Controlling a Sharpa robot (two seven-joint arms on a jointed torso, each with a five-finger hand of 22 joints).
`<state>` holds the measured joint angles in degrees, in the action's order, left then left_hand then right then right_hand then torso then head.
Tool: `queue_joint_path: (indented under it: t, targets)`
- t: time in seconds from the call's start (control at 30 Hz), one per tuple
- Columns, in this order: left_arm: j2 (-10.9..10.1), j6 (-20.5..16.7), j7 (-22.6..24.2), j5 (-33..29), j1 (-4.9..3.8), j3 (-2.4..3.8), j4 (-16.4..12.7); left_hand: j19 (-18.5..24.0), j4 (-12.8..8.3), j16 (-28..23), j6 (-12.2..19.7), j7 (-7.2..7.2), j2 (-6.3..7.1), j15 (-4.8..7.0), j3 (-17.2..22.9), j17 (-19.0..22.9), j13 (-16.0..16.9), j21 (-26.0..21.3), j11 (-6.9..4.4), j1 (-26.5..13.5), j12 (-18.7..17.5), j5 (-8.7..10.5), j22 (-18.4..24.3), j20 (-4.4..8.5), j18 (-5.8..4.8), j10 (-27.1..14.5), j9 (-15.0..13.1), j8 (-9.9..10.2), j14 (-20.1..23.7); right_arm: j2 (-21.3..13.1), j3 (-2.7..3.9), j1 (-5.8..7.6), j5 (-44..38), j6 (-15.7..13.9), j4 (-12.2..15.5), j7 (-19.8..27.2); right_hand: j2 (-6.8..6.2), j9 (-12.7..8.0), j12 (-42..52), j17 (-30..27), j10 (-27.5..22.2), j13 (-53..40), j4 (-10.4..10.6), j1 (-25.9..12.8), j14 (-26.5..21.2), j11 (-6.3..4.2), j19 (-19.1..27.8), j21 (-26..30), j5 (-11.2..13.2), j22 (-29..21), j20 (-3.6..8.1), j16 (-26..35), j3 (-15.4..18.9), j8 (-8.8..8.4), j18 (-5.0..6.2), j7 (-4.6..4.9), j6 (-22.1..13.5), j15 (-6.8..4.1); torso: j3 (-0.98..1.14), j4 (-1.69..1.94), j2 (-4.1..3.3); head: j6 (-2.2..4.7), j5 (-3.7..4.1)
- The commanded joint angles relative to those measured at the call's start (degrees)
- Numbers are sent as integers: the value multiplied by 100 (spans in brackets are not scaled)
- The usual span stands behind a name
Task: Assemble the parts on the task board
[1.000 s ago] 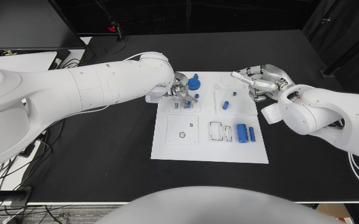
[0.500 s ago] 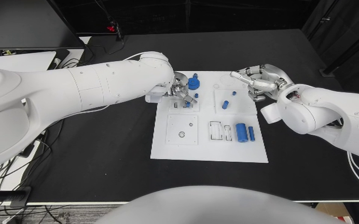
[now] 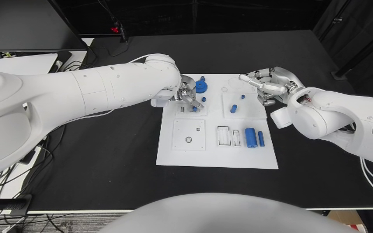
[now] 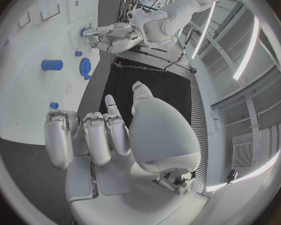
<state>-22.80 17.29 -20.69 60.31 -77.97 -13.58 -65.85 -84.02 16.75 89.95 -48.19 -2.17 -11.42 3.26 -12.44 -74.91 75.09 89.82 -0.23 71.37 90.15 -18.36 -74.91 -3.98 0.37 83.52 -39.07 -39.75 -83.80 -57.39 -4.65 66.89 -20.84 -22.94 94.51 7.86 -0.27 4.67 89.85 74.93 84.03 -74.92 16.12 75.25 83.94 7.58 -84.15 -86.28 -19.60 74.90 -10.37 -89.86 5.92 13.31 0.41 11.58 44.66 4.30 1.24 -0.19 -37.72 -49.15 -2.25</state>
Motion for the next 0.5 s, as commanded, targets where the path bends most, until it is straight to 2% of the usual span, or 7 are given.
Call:
queue_joint_path:
  t: [0.03,0.1,0.23,0.3,0.4,0.5]
  targets:
    - [15,108,102,18,-4,5,0,-598,-5,5,-53,12,-501,66,77,-1509,1491,18,-94,645,-15,-57,-1509,48,-37,648,-22,55,-620,5,2,5,-1,25,5,-6,43,9,15,1507,597,-1508,-2,-6,606,35,-207,22,-37,1334,-39,-14,36,39,90,51,-37,27,2,3,0,-2,-2]
    - [21,113,130,18,-3,5,6,-598,-6,5,-62,13,-483,67,111,-1509,1491,18,-95,702,-15,-95,-1509,47,-37,648,-38,82,-620,8,2,4,-2,20,2,-10,43,9,15,1507,597,-1508,-2,-6,606,35,-207,22,-37,1334,-39,-14,36,39,90,51,-37,27,3,0,-1,3,-4]
    - [23,98,166,18,-1,5,8,-598,-2,5,-91,16,-436,73,234,-1509,1491,18,-99,886,-15,-389,-1509,41,-37,648,-89,162,-620,6,2,4,-4,12,-3,-15,44,9,15,1507,597,-1508,-2,-6,606,35,-207,22,-39,1333,-39,-14,37,40,90,51,-38,27,0,1,0,3,10]
    - [22,61,180,18,-1,5,8,-598,-4,5,-110,19,-404,77,320,-1509,1491,18,-101,993,-15,-592,-1509,35,-37,648,-119,204,-620,2,2,4,-5,5,-6,-20,51,9,15,1507,597,-1508,-2,-4,606,36,-205,24,-55,1333,-39,-14,43,48,91,52,-45,27,0,6,-2,10,19]
    - [11,26,217,18,0,5,0,-598,-13,5,-129,18,-268,82,511,-1509,1491,18,-102,1224,-15,-1092,-1509,22,-37,648,-172,282,-620,-3,2,3,-5,-3,-11,-25,65,8,15,1507,597,-1508,9,-19,606,37,-209,20,-56,1334,-40,-14,58,61,90,53,-55,28,-1,-2,1,4,15]
    - [-2,-16,250,18,1,5,-13,-598,5,5,-167,-3,-279,74,728,-1509,1491,18,-95,1310,-15,-1258,-1509,5,-37,648,-209,348,-620,-7,2,3,-6,-6,-13,-35,70,8,15,1507,597,-1508,14,-27,606,37,-210,19,-49,1335,-40,-14,64,67,90,53,-59,28,-1,1,-2,8,21]
